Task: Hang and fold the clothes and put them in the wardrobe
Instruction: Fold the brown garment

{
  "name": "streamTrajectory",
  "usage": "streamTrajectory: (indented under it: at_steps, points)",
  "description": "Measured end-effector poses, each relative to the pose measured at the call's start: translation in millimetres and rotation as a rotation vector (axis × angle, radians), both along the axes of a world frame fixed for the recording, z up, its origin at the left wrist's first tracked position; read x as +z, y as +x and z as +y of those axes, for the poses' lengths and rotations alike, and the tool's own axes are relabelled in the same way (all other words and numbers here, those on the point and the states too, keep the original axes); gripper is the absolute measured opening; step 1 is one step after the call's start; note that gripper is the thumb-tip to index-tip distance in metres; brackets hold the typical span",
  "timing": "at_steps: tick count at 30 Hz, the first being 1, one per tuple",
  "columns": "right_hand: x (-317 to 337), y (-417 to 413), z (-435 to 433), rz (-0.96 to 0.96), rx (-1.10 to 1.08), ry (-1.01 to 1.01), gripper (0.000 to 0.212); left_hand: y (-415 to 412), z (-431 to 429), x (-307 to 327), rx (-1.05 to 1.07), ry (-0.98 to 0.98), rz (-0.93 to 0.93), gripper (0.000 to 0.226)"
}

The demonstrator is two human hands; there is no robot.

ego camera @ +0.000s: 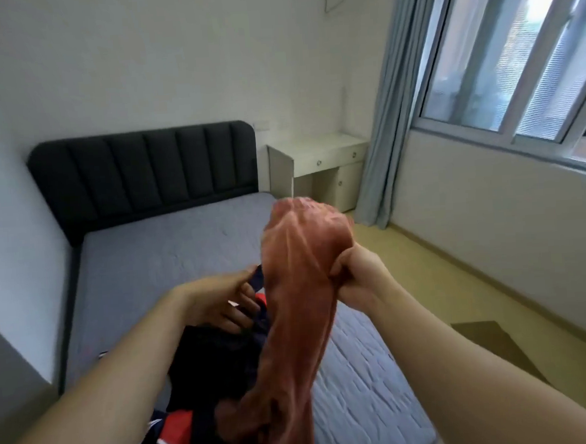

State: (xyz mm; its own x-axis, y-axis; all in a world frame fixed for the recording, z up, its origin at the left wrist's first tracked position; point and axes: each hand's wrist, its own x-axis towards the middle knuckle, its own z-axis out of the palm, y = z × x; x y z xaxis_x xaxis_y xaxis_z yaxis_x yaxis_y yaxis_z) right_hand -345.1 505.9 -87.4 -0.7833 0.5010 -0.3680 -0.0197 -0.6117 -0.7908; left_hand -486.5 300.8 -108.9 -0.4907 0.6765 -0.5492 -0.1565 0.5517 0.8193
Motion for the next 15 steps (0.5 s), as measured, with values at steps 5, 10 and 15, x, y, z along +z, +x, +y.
streamTrajectory:
  at_steps: [5,10,15]
  points:
    - [35,2,-8,0.130,0.210,0.174,0.057,1,56,2,0.143,0.408,0.056,0.041]
    - [42,5,17,-0.039,0.120,0.445,0.037,-11,99,39,0.057,0.808,-0.095,0.038]
    - [57,18,46,-0.143,0.132,0.658,0.076,-9,135,44,0.005,0.670,0.458,0.035]
